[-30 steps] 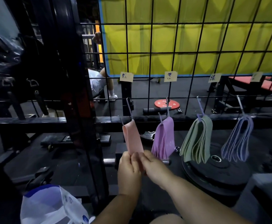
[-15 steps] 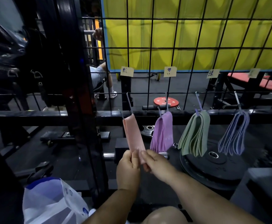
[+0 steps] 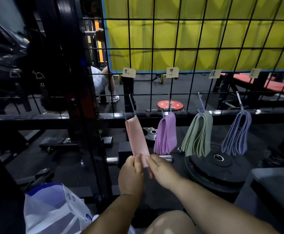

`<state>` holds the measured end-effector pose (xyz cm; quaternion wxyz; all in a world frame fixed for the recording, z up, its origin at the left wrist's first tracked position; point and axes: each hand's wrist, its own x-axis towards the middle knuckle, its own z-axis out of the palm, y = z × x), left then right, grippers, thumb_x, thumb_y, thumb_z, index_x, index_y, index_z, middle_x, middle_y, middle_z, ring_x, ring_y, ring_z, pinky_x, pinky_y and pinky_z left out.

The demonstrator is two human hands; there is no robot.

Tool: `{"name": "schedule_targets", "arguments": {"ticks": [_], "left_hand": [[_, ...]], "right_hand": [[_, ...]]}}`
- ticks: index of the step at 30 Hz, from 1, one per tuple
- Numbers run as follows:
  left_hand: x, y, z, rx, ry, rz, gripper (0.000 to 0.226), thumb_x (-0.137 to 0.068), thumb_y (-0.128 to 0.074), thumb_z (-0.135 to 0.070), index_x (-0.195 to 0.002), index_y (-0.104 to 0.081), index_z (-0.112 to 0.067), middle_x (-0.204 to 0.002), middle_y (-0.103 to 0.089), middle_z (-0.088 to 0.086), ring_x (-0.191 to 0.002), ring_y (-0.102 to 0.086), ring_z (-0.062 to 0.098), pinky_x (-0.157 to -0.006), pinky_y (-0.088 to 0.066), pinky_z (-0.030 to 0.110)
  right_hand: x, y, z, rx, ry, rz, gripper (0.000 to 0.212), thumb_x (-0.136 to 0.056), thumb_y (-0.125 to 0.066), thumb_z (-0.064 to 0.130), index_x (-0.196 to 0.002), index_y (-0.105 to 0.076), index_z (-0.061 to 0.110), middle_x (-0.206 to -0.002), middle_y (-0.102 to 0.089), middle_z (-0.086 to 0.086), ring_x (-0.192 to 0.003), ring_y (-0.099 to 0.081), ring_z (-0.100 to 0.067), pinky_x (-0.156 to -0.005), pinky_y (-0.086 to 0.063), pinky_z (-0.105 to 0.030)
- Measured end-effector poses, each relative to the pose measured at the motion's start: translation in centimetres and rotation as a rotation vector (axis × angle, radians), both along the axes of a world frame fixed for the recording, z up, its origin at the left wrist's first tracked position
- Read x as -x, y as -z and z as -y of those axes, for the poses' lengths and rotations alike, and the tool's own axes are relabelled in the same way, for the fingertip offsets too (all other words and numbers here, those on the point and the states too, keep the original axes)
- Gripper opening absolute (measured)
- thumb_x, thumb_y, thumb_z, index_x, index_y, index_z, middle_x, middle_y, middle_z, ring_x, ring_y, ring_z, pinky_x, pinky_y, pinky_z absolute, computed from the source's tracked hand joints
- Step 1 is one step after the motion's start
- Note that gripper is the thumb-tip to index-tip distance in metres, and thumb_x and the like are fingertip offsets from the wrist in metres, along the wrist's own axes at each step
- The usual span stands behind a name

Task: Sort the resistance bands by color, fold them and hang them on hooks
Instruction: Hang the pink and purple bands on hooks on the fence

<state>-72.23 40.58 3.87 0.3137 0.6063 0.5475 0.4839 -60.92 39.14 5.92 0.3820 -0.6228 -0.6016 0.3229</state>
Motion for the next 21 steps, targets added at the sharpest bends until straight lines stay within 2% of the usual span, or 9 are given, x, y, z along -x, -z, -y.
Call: {"name": "schedule_targets", "arguments": {"ticks": [3,7,9,12,15,18,21], "left_hand": [[0.1,-0.1,0.0,0.001,0.0,-0.004,0.045,-0.1,-0.036,-0.046,-0.071,-0.052,-0.015,-0.06,-0.056,-0.001,-0.056,-0.053,0.015,-0.053,-0.038,0.032],[0.3,-0.2,0.1,0.015,0.043,0.022,0.046,-0.1,-0.032,-0.053,-0.078,-0.059,-0.021,-0.068,-0.064,-0.001,-0.063,-0.06,0.015,-0.059,-0.046,0.034],[0.3,-0.1,0.3,0.028,0.051,0.021,0.051,-0.1,-0.03,-0.055,-0.079,-0.058,-0.018,-0.07,-0.064,0.001,-0.066,-0.06,0.018,-0.059,-0.045,0.035],[0.3,0.5,0.5,0.028,0.06,-0.01,0.049,-0.101,-0.029,-0.049,-0.083,-0.058,-0.014,-0.075,-0.064,0.008,-0.072,-0.06,0.024,-0.066,-0.048,0.041],[0.2,1.1,0.8,0.022,0.088,-0.02,0.046,-0.102,-0.03,-0.046,-0.083,-0.06,-0.017,-0.075,-0.065,0.004,-0.073,-0.062,0.019,-0.073,-0.049,0.042],[-0.2,1.9,1.2,0.039,0.107,-0.012,0.045,-0.101,-0.034,-0.045,-0.076,-0.059,-0.019,-0.069,-0.062,0.0,-0.07,-0.06,0.017,-0.072,-0.049,0.043],[-1.2,2.0,1.7,0.045,0.129,-0.008,0.045,-0.1,-0.037,-0.045,-0.065,-0.05,-0.02,-0.058,-0.051,-0.005,-0.061,-0.053,0.017,-0.065,-0.046,0.039]], "right_hand": [[0.0,-0.2,-0.3,0.011,0.013,0.072,0.033,-0.104,-0.038,0.039,-0.074,-0.047,0.029,-0.065,-0.053,0.003,-0.062,-0.053,-0.012,-0.067,-0.042,-0.028],[-0.1,-0.2,-0.3,0.046,0.049,0.051,0.037,-0.103,-0.037,0.044,-0.074,-0.048,0.025,-0.062,-0.054,0.001,-0.059,-0.053,-0.013,-0.062,-0.041,-0.027],[-0.2,-0.1,-0.1,0.07,0.076,0.02,0.04,-0.103,-0.037,0.044,-0.074,-0.05,0.02,-0.06,-0.052,-0.001,-0.056,-0.052,-0.014,-0.061,-0.042,-0.026],[-0.6,0.2,0.2,0.091,0.101,0.005,0.042,-0.102,-0.037,0.047,-0.075,-0.052,0.017,-0.059,-0.053,-0.001,-0.056,-0.053,-0.016,-0.064,-0.043,-0.029],[-1.3,0.2,0.4,0.093,0.142,0.003,0.047,-0.1,-0.036,0.052,-0.071,-0.054,0.018,-0.055,-0.054,0.001,-0.056,-0.055,-0.017,-0.067,-0.045,-0.031],[-2.2,0.2,0.9,0.106,0.168,0.03,0.048,-0.102,-0.035,0.049,-0.07,-0.054,0.018,-0.055,-0.053,0.002,-0.051,-0.053,-0.014,-0.06,-0.044,-0.027],[-3.8,0.1,2.1,0.114,0.199,0.062,0.047,-0.103,-0.035,0.045,-0.07,-0.052,0.017,-0.056,-0.053,0.001,-0.051,-0.052,-0.013,-0.06,-0.043,-0.027]]}}
